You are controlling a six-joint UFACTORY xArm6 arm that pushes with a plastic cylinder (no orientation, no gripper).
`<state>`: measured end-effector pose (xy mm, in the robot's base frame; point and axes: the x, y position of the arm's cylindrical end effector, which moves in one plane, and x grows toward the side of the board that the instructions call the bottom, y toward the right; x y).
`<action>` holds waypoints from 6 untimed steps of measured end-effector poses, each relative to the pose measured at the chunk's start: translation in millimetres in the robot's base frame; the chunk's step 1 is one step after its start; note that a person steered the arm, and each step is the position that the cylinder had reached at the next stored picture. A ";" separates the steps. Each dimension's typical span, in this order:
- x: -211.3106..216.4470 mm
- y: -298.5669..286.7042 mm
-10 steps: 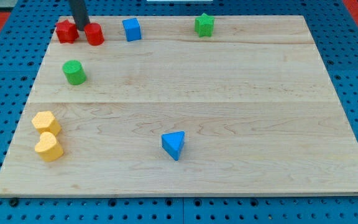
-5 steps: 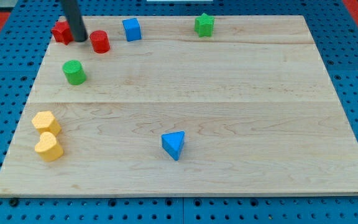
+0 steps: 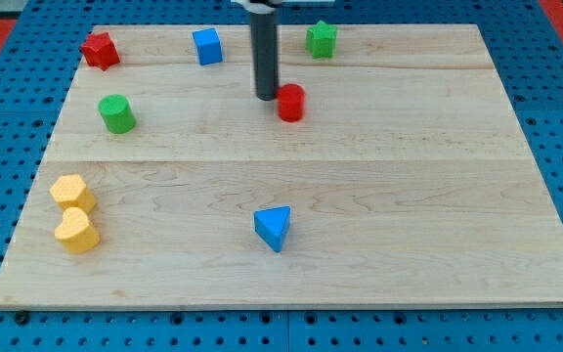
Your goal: Move the red circle diagonal to green star
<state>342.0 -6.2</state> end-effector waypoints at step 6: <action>15.9 49.8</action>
<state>357.8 43.6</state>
